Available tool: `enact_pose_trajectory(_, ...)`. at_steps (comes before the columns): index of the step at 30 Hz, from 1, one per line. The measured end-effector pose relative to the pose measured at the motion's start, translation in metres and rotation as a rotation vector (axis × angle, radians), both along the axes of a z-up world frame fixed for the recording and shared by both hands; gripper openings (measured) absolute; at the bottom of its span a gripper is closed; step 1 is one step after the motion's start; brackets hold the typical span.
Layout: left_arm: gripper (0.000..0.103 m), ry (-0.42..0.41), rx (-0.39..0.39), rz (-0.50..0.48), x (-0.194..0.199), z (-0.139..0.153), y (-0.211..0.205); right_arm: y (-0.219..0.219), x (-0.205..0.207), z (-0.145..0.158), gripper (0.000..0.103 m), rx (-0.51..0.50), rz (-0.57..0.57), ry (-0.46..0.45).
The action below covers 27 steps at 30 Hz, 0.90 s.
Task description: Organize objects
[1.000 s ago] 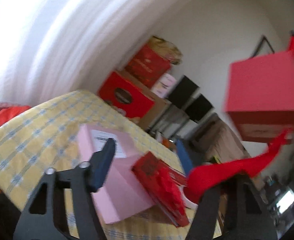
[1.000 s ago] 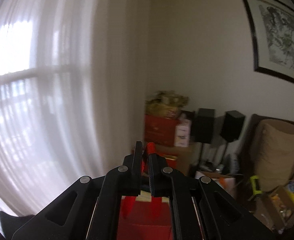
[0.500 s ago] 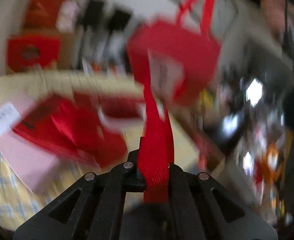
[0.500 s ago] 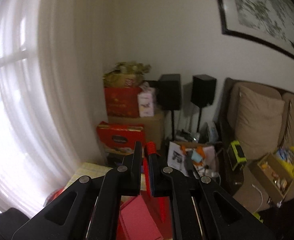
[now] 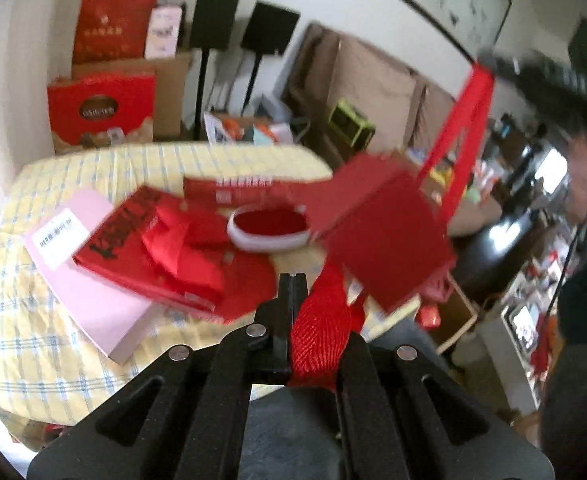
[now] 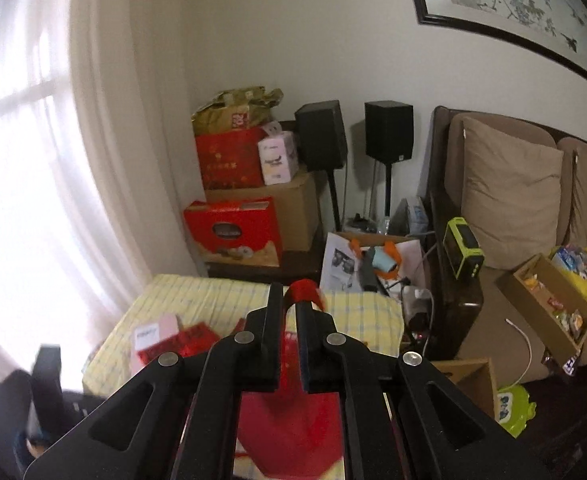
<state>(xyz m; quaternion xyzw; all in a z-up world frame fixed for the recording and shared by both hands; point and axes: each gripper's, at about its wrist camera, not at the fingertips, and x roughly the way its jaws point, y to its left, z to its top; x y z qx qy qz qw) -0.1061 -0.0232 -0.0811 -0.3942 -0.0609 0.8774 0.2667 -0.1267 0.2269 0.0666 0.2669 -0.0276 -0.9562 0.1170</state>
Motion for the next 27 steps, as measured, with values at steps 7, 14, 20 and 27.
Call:
enact_pose_trajectory(7, 0.0, 0.173, 0.04, 0.07, 0.021, 0.067, -0.007, 0.021, 0.045, 0.021, 0.005, 0.019, 0.013, 0.05)
enact_pose_trajectory(14, 0.0, 0.224, -0.011, 0.141, 0.016, 0.093, -0.008, 0.013, 0.057, 0.017, 0.005, 0.114, -0.012, 0.097)
enact_pose_trajectory(20, 0.0, 0.208, -0.039, 0.174, -0.009, 0.09, -0.002, 0.008, 0.045, -0.01, 0.005, 0.112, -0.006, 0.051)
enact_pose_trajectory(27, 0.0, 0.167, -0.002, 0.273, -0.05, 0.063, -0.005, 0.022, 0.025, -0.046, 0.005, 0.087, -0.039, -0.019)
